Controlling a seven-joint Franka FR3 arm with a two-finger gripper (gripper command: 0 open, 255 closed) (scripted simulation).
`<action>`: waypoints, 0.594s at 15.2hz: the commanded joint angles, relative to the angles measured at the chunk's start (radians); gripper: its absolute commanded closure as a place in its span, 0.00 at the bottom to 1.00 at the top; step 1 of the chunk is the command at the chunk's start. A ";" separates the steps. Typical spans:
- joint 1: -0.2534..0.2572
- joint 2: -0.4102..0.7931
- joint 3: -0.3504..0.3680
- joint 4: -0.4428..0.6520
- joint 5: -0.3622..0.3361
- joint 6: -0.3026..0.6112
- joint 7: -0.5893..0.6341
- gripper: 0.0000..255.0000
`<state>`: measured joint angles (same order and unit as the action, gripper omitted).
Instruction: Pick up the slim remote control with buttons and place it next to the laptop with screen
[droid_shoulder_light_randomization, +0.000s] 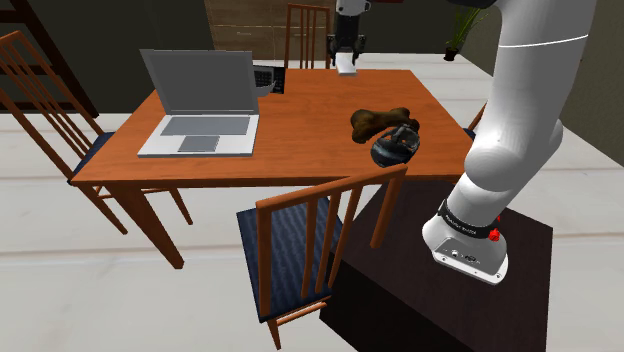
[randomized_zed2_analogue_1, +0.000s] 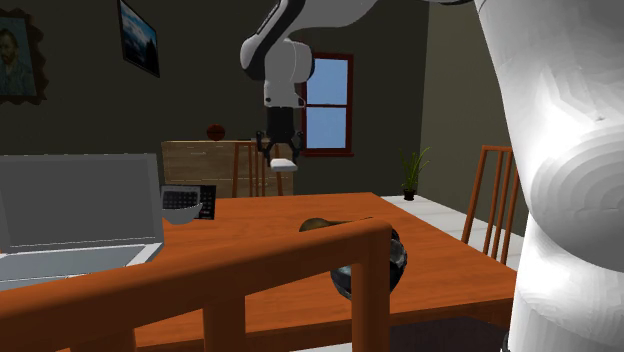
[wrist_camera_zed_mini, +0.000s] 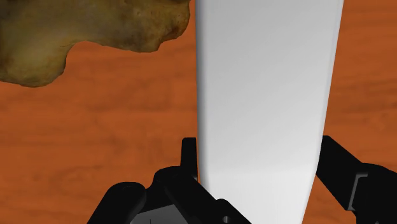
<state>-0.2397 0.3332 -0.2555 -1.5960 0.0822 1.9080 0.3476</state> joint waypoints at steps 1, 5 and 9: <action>0.001 -0.009 -0.001 0.015 -0.003 -0.023 0.003 1.00; 0.000 -0.015 -0.002 0.059 -0.005 -0.074 0.004 1.00; -0.002 -0.018 -0.003 0.109 -0.006 -0.127 0.006 1.00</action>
<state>-0.2415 0.3173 -0.2584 -1.5008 0.0765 1.7976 0.3519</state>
